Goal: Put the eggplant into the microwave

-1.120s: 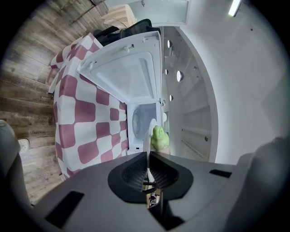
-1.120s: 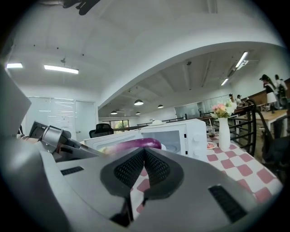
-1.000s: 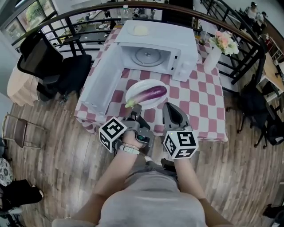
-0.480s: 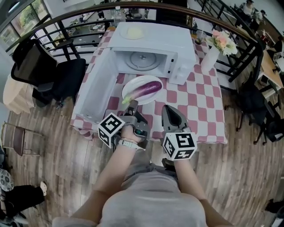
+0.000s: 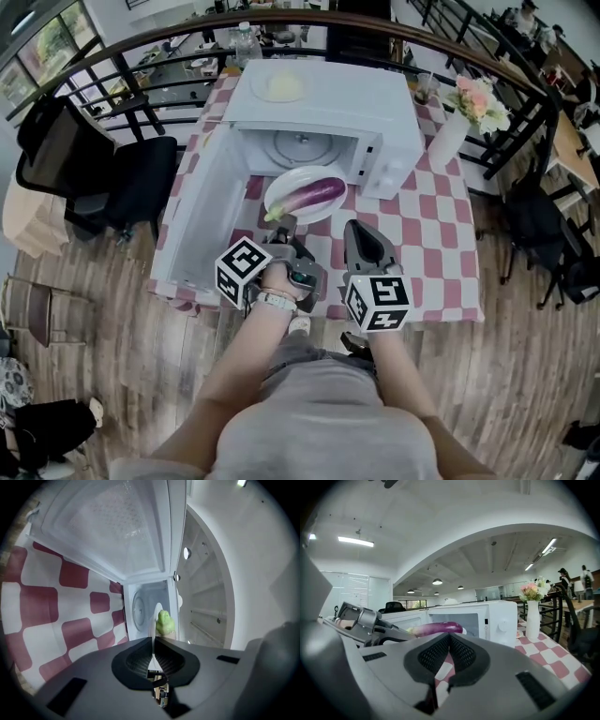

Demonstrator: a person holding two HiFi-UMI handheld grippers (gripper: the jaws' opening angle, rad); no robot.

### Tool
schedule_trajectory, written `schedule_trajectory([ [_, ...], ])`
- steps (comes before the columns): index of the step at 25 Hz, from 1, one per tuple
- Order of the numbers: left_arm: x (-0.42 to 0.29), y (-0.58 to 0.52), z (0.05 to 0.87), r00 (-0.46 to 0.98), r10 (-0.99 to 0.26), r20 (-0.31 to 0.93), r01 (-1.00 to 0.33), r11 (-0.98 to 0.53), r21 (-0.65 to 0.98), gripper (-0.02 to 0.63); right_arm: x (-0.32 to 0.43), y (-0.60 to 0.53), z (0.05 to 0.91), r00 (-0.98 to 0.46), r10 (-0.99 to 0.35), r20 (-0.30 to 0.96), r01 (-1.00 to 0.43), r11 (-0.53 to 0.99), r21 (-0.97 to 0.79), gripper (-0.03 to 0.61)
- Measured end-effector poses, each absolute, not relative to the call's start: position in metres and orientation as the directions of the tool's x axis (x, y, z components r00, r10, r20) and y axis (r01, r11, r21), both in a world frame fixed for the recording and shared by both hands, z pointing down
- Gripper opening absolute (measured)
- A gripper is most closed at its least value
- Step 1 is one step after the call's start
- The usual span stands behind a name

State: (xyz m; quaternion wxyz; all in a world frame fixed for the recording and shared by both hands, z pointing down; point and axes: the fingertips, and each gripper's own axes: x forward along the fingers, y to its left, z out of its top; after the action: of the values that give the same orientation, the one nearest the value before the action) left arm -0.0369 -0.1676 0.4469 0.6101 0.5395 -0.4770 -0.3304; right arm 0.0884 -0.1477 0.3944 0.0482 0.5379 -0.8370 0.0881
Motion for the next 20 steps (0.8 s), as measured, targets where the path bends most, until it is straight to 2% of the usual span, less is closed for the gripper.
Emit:
schedule_trajectory([
  [20,-0.041,-0.273,0.506,0.385,-0.882,0.272,-0.127,0.241,0.962,0.017,0.065,-0.223,0.432,-0.427,-0.866,0.26,-0.904,0.417,-0.097,0.025],
])
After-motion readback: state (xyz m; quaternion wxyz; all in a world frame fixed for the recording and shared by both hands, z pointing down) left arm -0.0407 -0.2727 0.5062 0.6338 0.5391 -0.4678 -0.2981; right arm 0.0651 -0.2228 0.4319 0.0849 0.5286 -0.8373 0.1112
